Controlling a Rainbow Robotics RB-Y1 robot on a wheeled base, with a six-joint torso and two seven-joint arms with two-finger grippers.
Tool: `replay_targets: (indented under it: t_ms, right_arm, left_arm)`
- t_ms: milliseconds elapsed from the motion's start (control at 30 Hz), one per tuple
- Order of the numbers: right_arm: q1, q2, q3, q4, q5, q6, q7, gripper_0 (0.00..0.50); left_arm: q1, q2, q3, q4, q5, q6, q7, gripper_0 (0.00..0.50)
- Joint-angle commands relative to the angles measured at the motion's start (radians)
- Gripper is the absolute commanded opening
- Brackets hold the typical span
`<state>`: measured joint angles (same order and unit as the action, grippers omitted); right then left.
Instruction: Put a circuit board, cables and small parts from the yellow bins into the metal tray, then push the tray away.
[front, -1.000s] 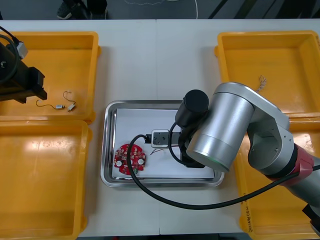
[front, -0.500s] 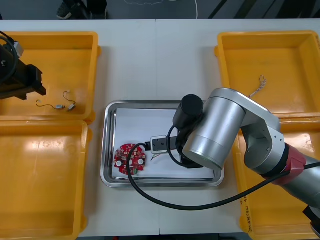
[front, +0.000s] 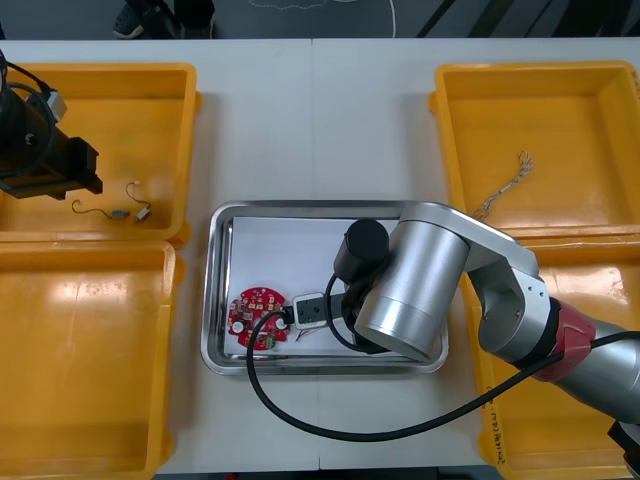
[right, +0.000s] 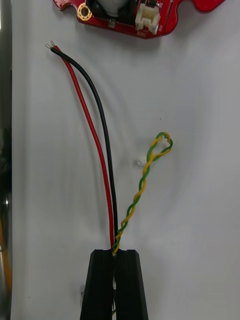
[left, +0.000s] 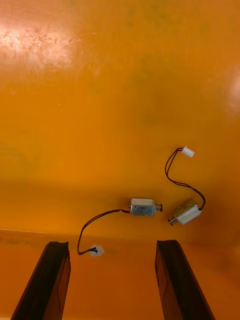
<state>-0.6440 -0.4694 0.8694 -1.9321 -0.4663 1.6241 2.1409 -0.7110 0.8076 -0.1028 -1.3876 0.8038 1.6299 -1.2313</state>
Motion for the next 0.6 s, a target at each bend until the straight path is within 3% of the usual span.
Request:
replay_targets:
  t_ms: [33,300,367,400,433,467,500,533,567,600]
  right_arm:
    - [-0.029,-0.014,0.017,-0.008,0.008,-0.015,-0.004,0.0]
    - [-0.028,-0.017,0.025,-0.005,0.005,-0.015,-0.004,0.0]
    - [-0.028,-0.017,0.025,-0.005,0.005,-0.015,-0.004,0.094]
    - [-0.028,-0.017,0.025,-0.005,0.006,-0.015,-0.004,0.094]
    - [-0.028,-0.017,0.025,-0.005,0.009,-0.015,-0.004,0.287]
    - [-0.028,-0.017,0.025,-0.005,0.015,-0.013,-0.004,0.38]
    - [-0.029,-0.017,0.025,-0.005,0.015,-0.015,-0.004,0.421]
    - [-0.028,-0.017,0.023,-0.005,0.015,-0.02,-0.006,0.421]
    - [-0.029,-0.017,0.022,-0.005,0.017,-0.021,-0.006,0.5]
    - [-0.028,-0.017,0.02,-0.007,0.017,-0.021,-0.006,0.5]
  left_arm:
    - [-0.05,0.001,-0.012,0.009,-0.011,-0.022,-0.063,0.495]
    - [-0.048,-0.054,-0.012,0.044,-0.037,-0.055,-0.073,0.498]
    - [-0.048,-0.062,-0.012,0.047,-0.041,-0.055,-0.074,0.495]
    - [-0.048,-0.07,-0.012,0.053,-0.046,-0.056,-0.077,0.495]
    - [-0.048,-0.074,-0.012,0.059,-0.049,-0.058,-0.079,0.495]
    - [-0.048,-0.081,-0.014,0.065,-0.051,-0.064,-0.083,0.496]
    - [-0.047,-0.084,-0.012,0.068,-0.054,-0.065,-0.085,0.495]
    - [-0.047,-0.091,-0.012,0.071,-0.058,-0.07,-0.088,0.493]
    - [-0.047,-0.096,-0.012,0.074,-0.063,-0.07,-0.091,0.495]
    - [-0.047,-0.1,-0.012,0.076,-0.066,-0.07,-0.094,0.494]
